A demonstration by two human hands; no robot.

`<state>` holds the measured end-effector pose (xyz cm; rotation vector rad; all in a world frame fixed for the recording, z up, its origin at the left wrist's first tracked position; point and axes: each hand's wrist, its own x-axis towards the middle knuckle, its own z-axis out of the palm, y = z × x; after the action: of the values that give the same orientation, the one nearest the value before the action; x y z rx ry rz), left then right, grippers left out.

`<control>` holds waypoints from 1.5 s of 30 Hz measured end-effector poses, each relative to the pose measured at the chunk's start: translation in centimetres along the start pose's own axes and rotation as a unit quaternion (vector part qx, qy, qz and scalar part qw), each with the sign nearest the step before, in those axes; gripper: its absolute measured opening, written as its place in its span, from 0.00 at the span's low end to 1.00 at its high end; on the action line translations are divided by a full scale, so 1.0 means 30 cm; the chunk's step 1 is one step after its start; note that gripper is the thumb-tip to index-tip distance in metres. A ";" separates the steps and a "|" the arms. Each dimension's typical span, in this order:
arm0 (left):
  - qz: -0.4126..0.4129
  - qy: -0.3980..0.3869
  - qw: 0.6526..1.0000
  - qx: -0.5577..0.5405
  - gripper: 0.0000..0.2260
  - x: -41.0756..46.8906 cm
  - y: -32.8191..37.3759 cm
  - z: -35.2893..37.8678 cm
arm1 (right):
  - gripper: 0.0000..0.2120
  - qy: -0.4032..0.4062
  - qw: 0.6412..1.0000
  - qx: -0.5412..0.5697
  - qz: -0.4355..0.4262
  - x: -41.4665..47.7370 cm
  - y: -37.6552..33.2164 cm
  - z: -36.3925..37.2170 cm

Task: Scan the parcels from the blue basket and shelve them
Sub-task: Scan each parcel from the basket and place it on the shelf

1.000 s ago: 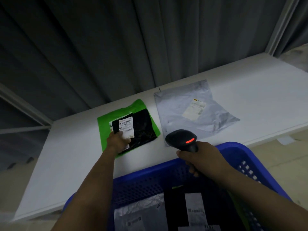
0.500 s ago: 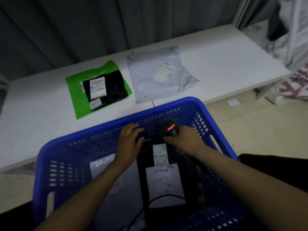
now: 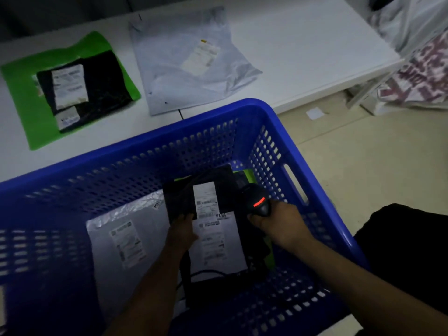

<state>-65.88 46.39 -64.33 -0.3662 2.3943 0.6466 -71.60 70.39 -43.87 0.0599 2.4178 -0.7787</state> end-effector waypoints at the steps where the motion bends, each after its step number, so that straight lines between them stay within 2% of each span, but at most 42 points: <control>1: -0.001 0.010 0.999 -0.031 0.25 0.009 0.005 0.005 | 0.10 0.003 1.000 0.000 -0.002 0.008 0.001 0.000; 3: -0.009 0.040 0.994 -0.098 0.11 0.009 0.017 -0.004 | 0.10 -0.007 1.000 0.001 -0.006 0.018 -0.009 0.004; 5: -0.007 0.058 0.983 -0.173 0.04 -0.011 0.036 -0.044 | 0.12 -0.031 0.999 0.010 -0.013 0.022 -0.023 0.018; 7: 0.004 0.064 0.967 -0.247 0.06 -0.050 0.057 -0.106 | 0.13 -0.054 0.998 0.028 -0.022 0.017 -0.044 0.023; 11: 0.025 0.109 0.927 -0.359 0.03 -0.176 0.091 -0.257 | 0.08 -0.086 0.989 0.110 -0.040 -0.016 -0.098 -0.008; 17: 0.084 0.165 0.893 -0.410 0.00 -0.414 0.163 -0.546 | 0.08 -0.090 0.965 0.223 -0.107 -0.095 -0.198 -0.102; 20: 0.090 0.182 0.859 -0.470 0.03 -0.537 0.203 -0.672 | 0.05 -0.134 0.927 0.333 -0.110 -0.153 -0.260 -0.147; 23: 0.108 0.227 0.824 -0.507 0.05 -0.672 0.247 -0.749 | 0.14 -0.191 0.881 0.421 -0.100 -0.217 -0.312 -0.174; 25: 0.112 0.243 0.811 -0.520 0.06 -0.754 0.254 -0.776 | 0.19 -0.187 0.871 0.439 -0.117 -0.264 -0.346 -0.174; 26: 0.116 0.232 0.804 -0.535 0.08 -0.792 0.251 -0.782 | 0.19 -0.172 0.867 0.451 -0.125 -0.285 -0.362 -0.172; 28: 0.114 0.197 0.795 -0.562 0.09 -0.861 0.235 -0.779 | 0.13 -0.133 0.855 0.483 -0.133 -0.317 -0.384 -0.163; 30: 0.120 0.179 0.802 -0.556 0.11 -0.910 0.226 -0.752 | 0.08 -0.114 0.849 0.498 -0.135 -0.342 -0.396 -0.154; 33: 0.101 0.238 0.811 -0.525 0.12 -0.945 0.223 -0.703 | 0.06 -0.121 0.863 0.470 -0.142 -0.378 -0.400 -0.133; 37: 0.050 0.385 0.801 -0.456 0.09 -0.942 0.153 -0.683 | 0.07 -0.076 0.919 0.346 -0.170 -0.398 -0.377 -0.110; 41: 0.006 0.472 0.769 -0.432 0.07 -0.942 0.081 -0.685 | 0.09 -0.113 0.938 0.272 -0.182 -0.418 -0.359 -0.097; 45: -0.030 0.514 0.735 -0.441 0.08 -0.918 0.026 -0.686 | 0.10 -0.140 0.945 0.222 -0.196 -0.436 -0.359 -0.087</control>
<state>-55.33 38.85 -32.50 -1.5320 2.7901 1.9476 -64.50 64.64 -29.36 -0.3425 1.9659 -1.4025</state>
